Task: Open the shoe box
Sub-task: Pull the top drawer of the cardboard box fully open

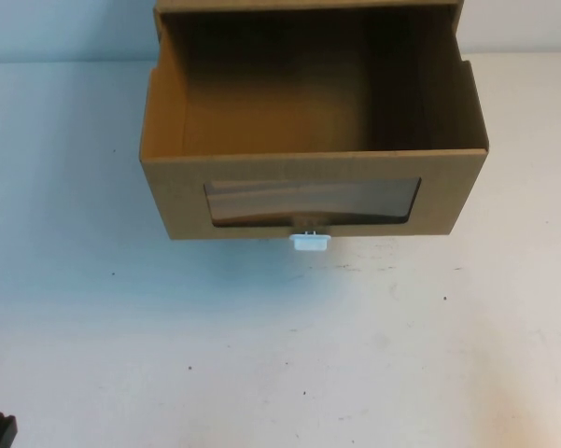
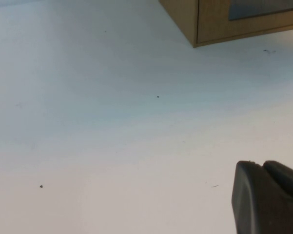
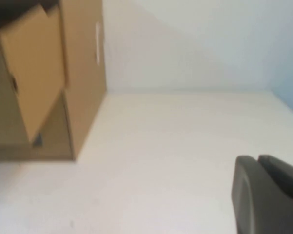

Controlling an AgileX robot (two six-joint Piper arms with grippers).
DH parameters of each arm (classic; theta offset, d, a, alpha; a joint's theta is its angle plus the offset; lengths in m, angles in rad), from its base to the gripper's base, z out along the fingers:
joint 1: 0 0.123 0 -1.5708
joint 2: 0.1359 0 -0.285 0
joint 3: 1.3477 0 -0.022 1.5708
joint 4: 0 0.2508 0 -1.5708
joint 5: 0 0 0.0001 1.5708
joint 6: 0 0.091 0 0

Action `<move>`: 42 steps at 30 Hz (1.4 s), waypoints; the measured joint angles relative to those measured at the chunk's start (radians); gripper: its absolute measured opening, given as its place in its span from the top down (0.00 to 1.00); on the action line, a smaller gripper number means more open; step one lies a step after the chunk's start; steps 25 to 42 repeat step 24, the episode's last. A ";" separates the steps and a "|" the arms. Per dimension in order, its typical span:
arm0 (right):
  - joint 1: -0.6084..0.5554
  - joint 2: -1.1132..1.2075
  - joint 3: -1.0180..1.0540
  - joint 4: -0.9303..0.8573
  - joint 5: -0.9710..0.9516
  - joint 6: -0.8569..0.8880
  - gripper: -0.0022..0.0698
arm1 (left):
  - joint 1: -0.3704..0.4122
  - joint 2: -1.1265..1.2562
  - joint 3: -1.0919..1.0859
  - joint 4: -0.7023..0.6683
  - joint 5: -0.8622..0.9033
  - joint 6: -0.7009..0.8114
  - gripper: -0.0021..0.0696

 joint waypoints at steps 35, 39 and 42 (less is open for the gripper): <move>-0.018 -0.003 0.135 0.034 0.157 0.000 0.99 | 0.000 0.000 0.000 0.000 0.002 0.000 0.98; -0.018 -0.003 0.135 0.034 0.157 0.000 0.99 | 0.000 0.000 0.000 0.000 0.002 0.000 0.98; -0.018 -0.003 0.135 0.034 0.157 0.000 0.99 | 0.000 0.000 0.000 0.000 0.002 0.000 0.98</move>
